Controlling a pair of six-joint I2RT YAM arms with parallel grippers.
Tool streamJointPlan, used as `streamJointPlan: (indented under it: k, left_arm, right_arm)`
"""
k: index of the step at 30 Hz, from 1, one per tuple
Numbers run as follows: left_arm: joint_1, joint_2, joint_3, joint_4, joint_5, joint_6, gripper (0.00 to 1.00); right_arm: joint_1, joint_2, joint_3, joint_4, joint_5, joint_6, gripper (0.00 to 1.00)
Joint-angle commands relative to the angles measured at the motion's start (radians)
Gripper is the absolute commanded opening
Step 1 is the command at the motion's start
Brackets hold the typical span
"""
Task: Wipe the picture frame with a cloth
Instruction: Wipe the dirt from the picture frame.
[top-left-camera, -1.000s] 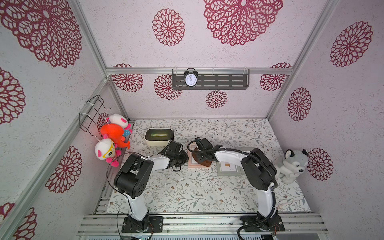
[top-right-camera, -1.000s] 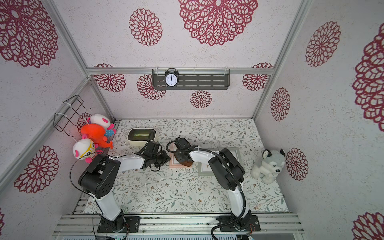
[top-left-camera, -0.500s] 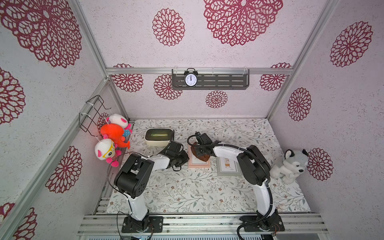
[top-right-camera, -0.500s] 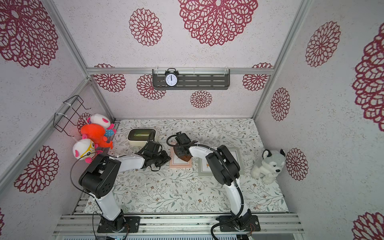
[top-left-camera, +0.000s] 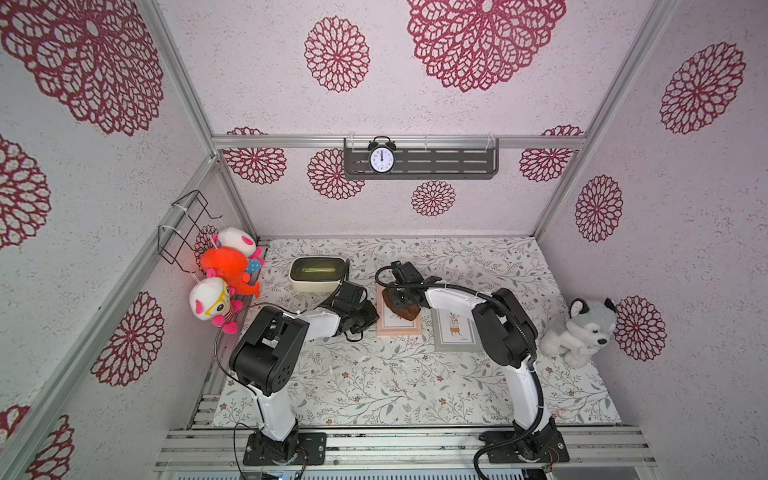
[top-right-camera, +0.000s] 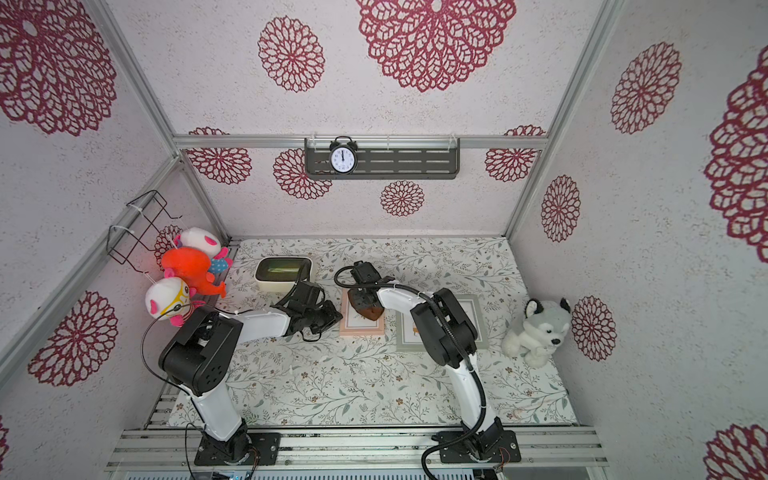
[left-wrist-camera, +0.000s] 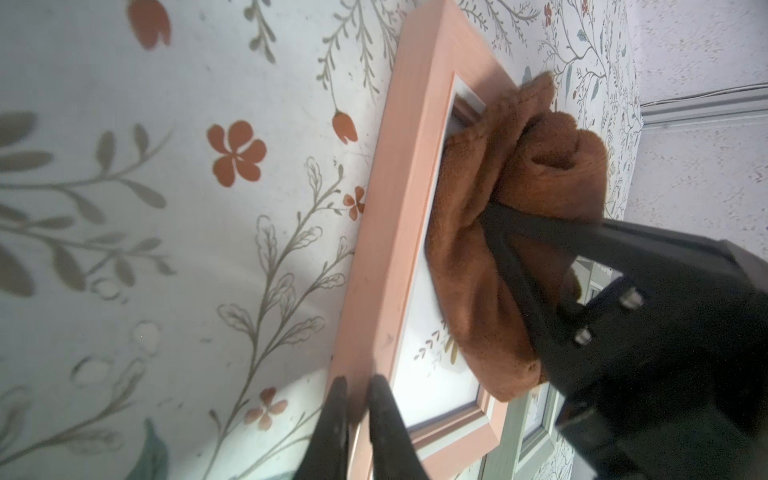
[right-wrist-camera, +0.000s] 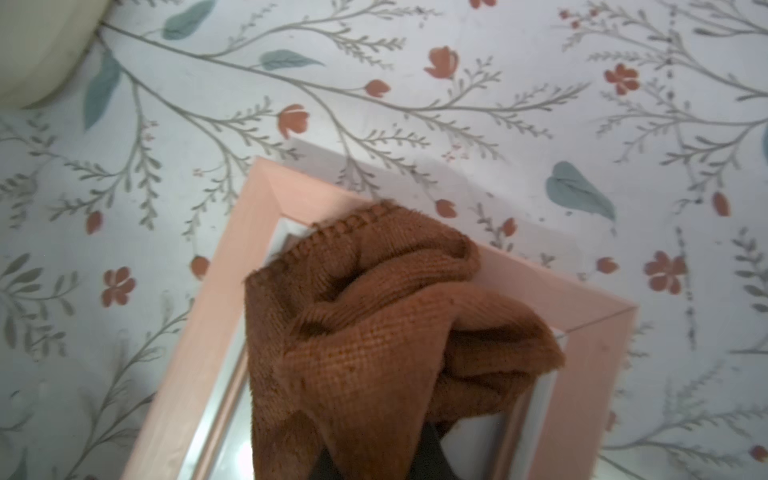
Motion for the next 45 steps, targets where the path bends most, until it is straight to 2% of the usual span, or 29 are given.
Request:
streamJointPlan:
  k: [1,3,5,8,11,13,17,20,24,28,31,35,40,42,45]
  left_arm:
    - [-0.016,0.085,-0.043,-0.194,-0.04,0.012,0.13]
    - [-0.016,0.083,-0.04,-0.199,-0.039,0.016,0.13]
    - [-0.017,0.083,-0.035,-0.204,-0.04,0.019,0.13]
    - [-0.017,0.081,-0.033,-0.205,-0.045,0.017,0.13]
    - [-0.018,0.085,-0.03,-0.207,-0.045,0.016,0.13]
    - [-0.018,0.086,-0.03,-0.208,-0.046,0.015,0.13]
    - [-0.018,0.088,-0.03,-0.208,-0.041,0.018,0.13]
    - [-0.017,0.085,-0.031,-0.208,-0.041,0.021,0.13]
    - [-0.017,0.085,-0.026,-0.21,-0.044,0.024,0.13]
    - [-0.018,0.088,-0.02,-0.212,-0.046,0.022,0.13]
    - [-0.018,0.092,-0.02,-0.213,-0.047,0.022,0.13]
    - [-0.018,0.091,-0.023,-0.211,-0.042,0.022,0.13]
    - [-0.02,0.074,-0.033,-0.208,-0.046,0.028,0.13]
    - [-0.02,0.07,-0.035,-0.206,-0.047,0.029,0.13]
    - [-0.02,0.063,-0.033,-0.208,-0.048,0.029,0.13]
  right_arm:
    - [0.043,-0.048,-0.183,-0.134,-0.071,0.039,0.0]
    - [-0.001,-0.096,-0.199,-0.151,-0.032,0.016,0.0]
    - [-0.06,-0.084,-0.149,-0.173,0.006,-0.005,0.0]
    - [-0.09,0.024,-0.006,-0.199,0.057,-0.012,0.0]
    - [-0.058,0.114,0.083,-0.206,0.013,0.034,0.0]
    - [-0.019,0.102,0.042,-0.169,-0.039,0.059,0.0]
    - [0.027,-0.007,-0.139,-0.111,-0.121,0.072,0.0]
    - [-0.015,-0.086,-0.202,-0.136,-0.062,0.029,0.0]
    - [-0.104,-0.038,-0.084,-0.189,0.036,-0.006,0.0]
    - [-0.052,0.096,0.072,-0.194,-0.021,0.019,0.0]
    - [0.026,0.134,0.071,-0.148,-0.099,0.061,0.0]
    - [0.05,0.035,-0.1,-0.092,-0.119,0.101,0.0]
    - [-0.032,-0.194,-0.333,-0.073,-0.063,0.054,0.0]
    - [-0.088,-0.228,-0.347,-0.08,-0.028,0.039,0.0]
    - [-0.147,-0.211,-0.262,-0.122,0.048,0.038,0.0]
